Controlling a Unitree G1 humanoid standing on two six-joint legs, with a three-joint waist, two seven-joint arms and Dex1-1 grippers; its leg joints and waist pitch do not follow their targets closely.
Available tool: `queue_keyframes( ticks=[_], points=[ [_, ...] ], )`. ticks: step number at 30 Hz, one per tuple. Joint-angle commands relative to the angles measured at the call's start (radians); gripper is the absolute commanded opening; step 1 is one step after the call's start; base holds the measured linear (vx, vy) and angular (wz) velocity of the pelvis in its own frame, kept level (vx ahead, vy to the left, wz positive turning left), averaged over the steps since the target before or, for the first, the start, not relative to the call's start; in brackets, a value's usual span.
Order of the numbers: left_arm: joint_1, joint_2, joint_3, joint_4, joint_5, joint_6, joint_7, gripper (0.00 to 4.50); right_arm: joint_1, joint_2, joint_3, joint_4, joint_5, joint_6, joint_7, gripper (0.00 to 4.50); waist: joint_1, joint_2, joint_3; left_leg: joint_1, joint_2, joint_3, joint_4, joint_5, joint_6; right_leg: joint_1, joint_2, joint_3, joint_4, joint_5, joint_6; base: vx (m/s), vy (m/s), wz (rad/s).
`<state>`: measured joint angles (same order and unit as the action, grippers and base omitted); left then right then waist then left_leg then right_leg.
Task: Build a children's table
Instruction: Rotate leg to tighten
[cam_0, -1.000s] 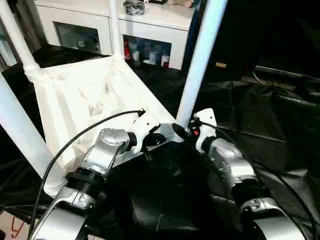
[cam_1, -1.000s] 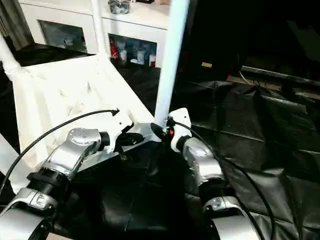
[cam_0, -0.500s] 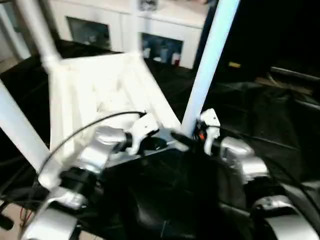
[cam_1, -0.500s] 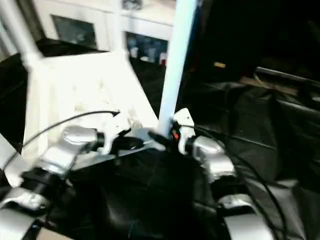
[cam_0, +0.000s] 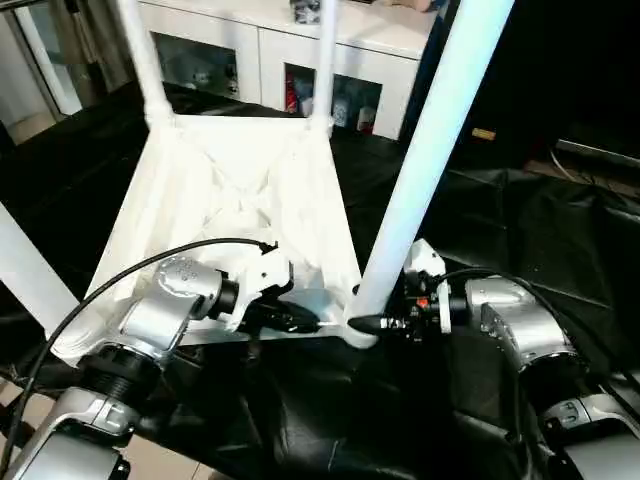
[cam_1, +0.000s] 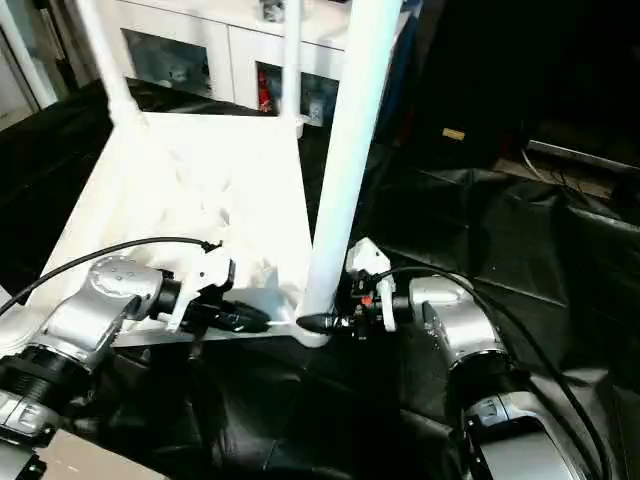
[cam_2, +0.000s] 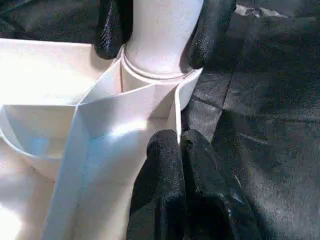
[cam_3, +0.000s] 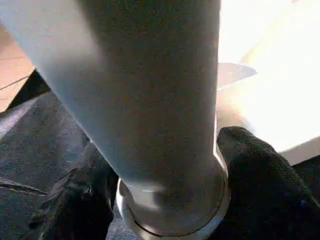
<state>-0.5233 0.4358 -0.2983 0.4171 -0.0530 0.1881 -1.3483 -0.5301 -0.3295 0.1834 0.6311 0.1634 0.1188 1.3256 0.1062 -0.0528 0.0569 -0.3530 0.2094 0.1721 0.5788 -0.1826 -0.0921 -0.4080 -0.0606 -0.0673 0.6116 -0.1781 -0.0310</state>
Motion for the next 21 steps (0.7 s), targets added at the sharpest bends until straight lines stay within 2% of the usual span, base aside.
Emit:
queue_keyframes(
  ticks=[1,2,3,6,8,11,13,14,15,16,17,18,21],
  points=[
    [-0.016,-0.004,-0.015,-0.044,-0.037,-0.023,-0.038,0.0,0.013,-0.016,0.012,-0.016,-0.01,0.014,0.017,3.03,-0.002,0.014,-0.068,0.006,0.029,0.001,-0.062,-0.164,0.036,0.057,-0.075,0.048,-0.064,-0.168,-0.213,0.0,0.0,0.0],
    [-0.016,-0.004,-0.015,-0.044,-0.037,-0.023,-0.038,0.0,0.013,-0.016,0.012,-0.016,-0.01,0.014,0.017,3.03,-0.002,0.013,-0.068,0.007,0.029,0.002,-0.061,-0.161,0.037,0.057,-0.074,0.048,-0.064,-0.155,-0.217,0.0,0.0,0.0],
    [-0.017,-0.005,-0.013,-0.042,-0.036,-0.023,-0.034,0.0,0.016,-0.016,0.014,-0.02,-0.008,0.017,0.018,2.7,-0.001,0.013,-0.068,0.007,0.029,0.002,-0.061,-0.161,0.037,0.057,-0.074,0.047,-0.063,-0.152,-0.219,0.0,0.0,0.0],
    [-0.024,-0.014,-0.005,-0.032,-0.029,-0.024,-0.015,0.0,0.028,-0.012,0.012,-0.037,0.004,0.03,0.018,2.58,0.002,0.012,-0.068,0.007,0.028,0.002,-0.061,-0.158,0.036,0.058,-0.074,0.048,-0.063,-0.144,-0.215,0.0,0.0,0.0],
    [-0.034,-0.04,0.012,-0.016,-0.019,-0.019,0.045,0.0,0.05,0.004,0.0,-0.05,0.017,0.039,-0.009,2.49,0.002,0.017,-0.066,0.01,0.028,0.002,-0.062,-0.183,0.03,0.055,-0.075,0.049,-0.069,-0.179,-0.212,0.0,0.0,0.0],
    [-0.041,-0.069,0.025,-0.007,-0.009,-0.006,0.114,0.0,0.075,0.036,-0.026,-0.055,0.028,0.044,-0.081,2.36,0.001,0.013,-0.063,0.011,0.028,0.002,-0.064,-0.207,0.023,0.053,-0.076,0.049,-0.075,-0.222,-0.199,0.0,0.0,0.0],
    [-0.047,-0.097,0.034,-0.001,0.0,0.002,0.181,0.0,0.089,0.073,-0.049,-0.046,0.024,0.037,-0.175,2.24,-0.004,0.013,-0.061,0.015,0.026,-0.001,-0.067,-0.244,0.009,0.052,-0.078,0.049,-0.084,-0.3,-0.178,0.0,0.0,0.0],
    [-0.049,-0.108,0.037,0.001,0.005,0.002,0.206,0.0,0.094,0.088,-0.058,-0.042,0.02,0.036,-0.214,2.24,-0.008,0.014,-0.06,0.012,0.024,-0.003,-0.068,-0.248,0.004,0.052,-0.078,0.049,-0.087,-0.333,-0.163,0.0,0.0,0.0],
    [-0.055,-0.129,0.04,0.007,0.012,0.012,0.245,0.0,0.097,0.128,-0.078,-0.011,0.008,0.013,-0.31,2.21,-0.01,0.013,-0.061,0.012,0.024,-0.004,-0.069,-0.247,0.001,0.053,-0.078,0.048,-0.088,-0.34,-0.156,0.0,0.0,0.0],
    [-0.058,-0.141,0.043,0.009,0.017,0.02,0.271,0.0,0.092,0.151,-0.089,0.013,0.0,0.007,-0.372,2.21,-0.017,0.013,-0.06,0.012,0.024,-0.004,-0.069,-0.249,-0.01,0.047,-0.076,0.049,-0.088,-0.347,-0.154,0.0,0.0,0.0],
    [-0.06,-0.15,0.046,0.011,0.02,0.024,0.29,0.0,0.089,0.166,-0.096,0.027,-0.006,0.006,-0.414,2.14,-0.026,0.012,-0.06,0.008,0.021,-0.008,-0.071,-0.259,-0.015,0.054,-0.077,0.045,-0.091,-0.376,-0.144,0.0,0.0,0.0],
    [-0.065,-0.174,0.049,0.013,0.03,0.038,0.338,0.0,0.077,0.203,-0.112,0.063,-0.016,0.003,-0.51,2.13,-0.035,0.01,-0.059,0.0,0.022,-0.012,-0.075,-0.256,-0.017,0.057,-0.078,0.043,-0.09,-0.4,-0.129,0.0,0.0,0.0],
    [-0.068,-0.196,0.052,0.012,0.037,0.053,0.378,0.0,0.066,0.236,-0.122,0.086,-0.025,0.001,-0.584,2.1,-0.046,0.008,-0.06,0.002,0.018,-0.013,-0.07,-0.268,-0.013,0.054,-0.08,0.042,-0.099,-0.454,-0.108,0.0,0.0,0.0]
  ],
)
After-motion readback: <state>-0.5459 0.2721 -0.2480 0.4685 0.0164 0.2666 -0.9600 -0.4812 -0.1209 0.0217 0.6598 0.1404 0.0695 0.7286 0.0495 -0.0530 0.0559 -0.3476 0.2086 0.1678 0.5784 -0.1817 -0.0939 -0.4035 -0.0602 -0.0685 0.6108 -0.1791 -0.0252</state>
